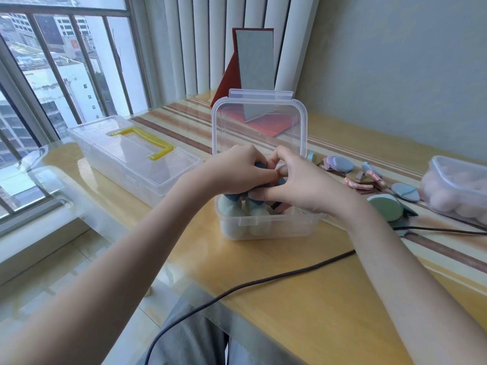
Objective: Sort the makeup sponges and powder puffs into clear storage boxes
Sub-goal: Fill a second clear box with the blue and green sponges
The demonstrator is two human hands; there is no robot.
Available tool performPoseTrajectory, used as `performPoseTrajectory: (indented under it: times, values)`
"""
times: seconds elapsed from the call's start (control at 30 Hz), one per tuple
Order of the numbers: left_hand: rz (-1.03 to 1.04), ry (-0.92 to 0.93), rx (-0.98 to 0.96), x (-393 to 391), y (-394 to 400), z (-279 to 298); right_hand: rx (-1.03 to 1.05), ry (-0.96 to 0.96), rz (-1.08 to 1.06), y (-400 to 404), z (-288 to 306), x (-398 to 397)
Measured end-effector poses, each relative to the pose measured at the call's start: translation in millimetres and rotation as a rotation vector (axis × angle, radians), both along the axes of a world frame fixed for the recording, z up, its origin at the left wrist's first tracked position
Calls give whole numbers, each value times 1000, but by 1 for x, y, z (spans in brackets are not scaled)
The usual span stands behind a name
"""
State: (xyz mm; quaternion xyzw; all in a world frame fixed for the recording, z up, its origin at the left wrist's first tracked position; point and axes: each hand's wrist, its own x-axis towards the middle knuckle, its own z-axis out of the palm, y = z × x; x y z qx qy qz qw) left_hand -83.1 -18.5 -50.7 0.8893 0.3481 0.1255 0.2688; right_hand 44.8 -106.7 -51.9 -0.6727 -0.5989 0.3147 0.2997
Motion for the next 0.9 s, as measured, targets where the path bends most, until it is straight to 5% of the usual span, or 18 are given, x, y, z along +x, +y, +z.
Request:
performPoseTrajectory:
  times: [0.3,0.7,0.9]
  values:
    - [24,-289,87,-4,8,6,157,172,-102,-1,13,28]
    - [-139,261,407,20,4,19,-193,-87,-270,0,7,14]
    - [-207,344,599,23,2,19,-165,306,-282,3,7,13]
